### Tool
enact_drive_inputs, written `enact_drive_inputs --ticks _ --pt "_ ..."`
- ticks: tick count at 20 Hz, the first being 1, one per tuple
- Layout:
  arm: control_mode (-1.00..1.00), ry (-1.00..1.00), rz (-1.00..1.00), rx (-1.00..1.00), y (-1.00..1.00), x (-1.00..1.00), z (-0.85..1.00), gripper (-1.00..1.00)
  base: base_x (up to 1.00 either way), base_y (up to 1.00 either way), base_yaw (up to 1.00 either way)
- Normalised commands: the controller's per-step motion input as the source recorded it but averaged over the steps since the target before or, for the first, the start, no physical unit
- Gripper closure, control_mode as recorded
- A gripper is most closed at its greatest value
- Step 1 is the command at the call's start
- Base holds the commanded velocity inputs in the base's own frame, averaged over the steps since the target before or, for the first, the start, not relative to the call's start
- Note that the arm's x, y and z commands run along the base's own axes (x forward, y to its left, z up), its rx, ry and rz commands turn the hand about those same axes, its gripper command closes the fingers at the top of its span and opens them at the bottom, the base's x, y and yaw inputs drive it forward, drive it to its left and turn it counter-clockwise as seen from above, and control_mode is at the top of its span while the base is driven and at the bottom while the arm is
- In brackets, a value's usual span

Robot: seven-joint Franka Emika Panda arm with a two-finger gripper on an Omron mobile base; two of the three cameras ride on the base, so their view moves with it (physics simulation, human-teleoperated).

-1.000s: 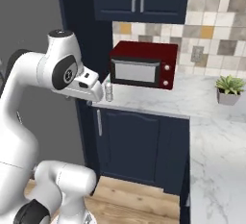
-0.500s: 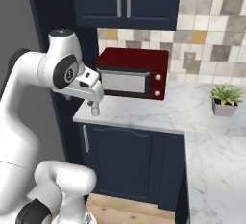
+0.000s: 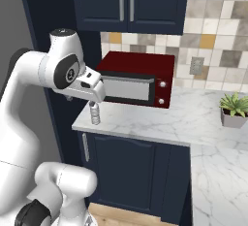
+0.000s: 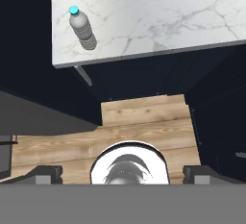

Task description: Take the bottled waters from the counter and place them in the freezer to freeze. Close the freezer door after placing the bottles.

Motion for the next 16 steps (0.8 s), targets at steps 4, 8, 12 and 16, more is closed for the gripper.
enact_drive_inputs --ticks 4,8,12,16 --pt "1.0 0.0 0.0 0.0 0.0 0.0 0.0 -1.0 0.3 -0.33 0.03" --pt "1.0 0.0 0.0 0.0 0.0 0.0 0.0 -1.0 0.0 0.0 0.0" --pt "1.0 0.0 0.0 0.0 0.0 0.0 0.0 -1.0 0.06 -0.02 0.0" --pt "-1.0 -0.12 0.03 0.11 -0.28 0.03 -0.26 -1.0 -0.02 -0.13 0.03"
